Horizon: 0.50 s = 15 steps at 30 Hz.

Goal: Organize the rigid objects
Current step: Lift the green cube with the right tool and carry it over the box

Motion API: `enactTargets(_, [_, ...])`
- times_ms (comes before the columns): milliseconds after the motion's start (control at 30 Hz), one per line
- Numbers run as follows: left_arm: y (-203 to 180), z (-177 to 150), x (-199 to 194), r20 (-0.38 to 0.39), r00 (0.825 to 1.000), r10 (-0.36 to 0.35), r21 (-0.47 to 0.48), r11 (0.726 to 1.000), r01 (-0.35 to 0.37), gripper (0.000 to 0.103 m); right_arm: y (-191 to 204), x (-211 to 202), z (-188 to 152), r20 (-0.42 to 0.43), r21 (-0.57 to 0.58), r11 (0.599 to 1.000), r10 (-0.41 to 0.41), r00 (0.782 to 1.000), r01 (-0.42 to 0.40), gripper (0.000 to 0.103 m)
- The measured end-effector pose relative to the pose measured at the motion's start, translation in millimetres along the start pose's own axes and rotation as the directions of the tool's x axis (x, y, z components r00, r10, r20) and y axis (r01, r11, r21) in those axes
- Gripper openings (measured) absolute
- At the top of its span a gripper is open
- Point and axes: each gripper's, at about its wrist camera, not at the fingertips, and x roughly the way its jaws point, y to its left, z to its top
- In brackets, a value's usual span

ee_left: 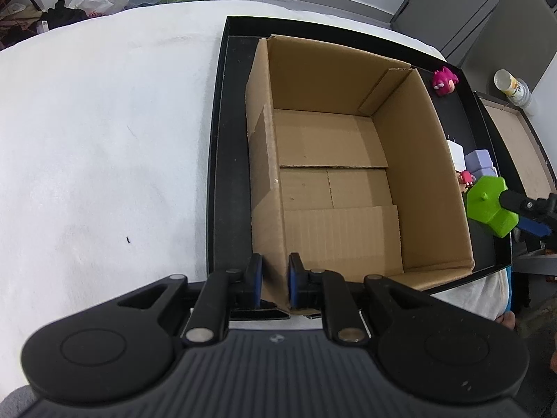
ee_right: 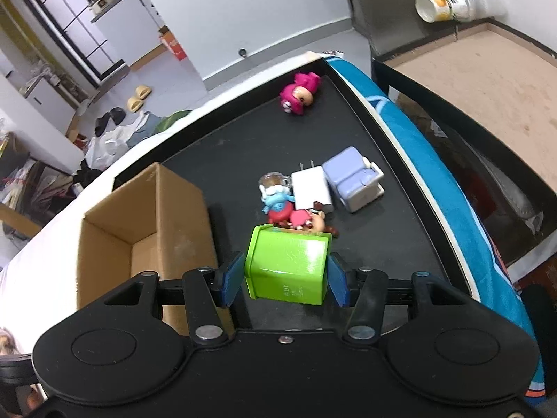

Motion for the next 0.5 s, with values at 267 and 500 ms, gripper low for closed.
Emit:
enactTargets(267, [2, -3, -2, 0.002, 1.000, -0.011, 0.006, 1.000, 0.011, 0.015, 25, -18, 10, 0.035, -0.065, 0.998, 0.029, 0.999, -0.027, 0.051])
enactTargets(500, [4, 0, -1, 0.007, 1.000, -0.017, 0.009, 1.000, 0.017, 0.015, 46, -22, 15, 0.041, -0.094, 0.994, 0.066, 0.997, -0.062, 0.051])
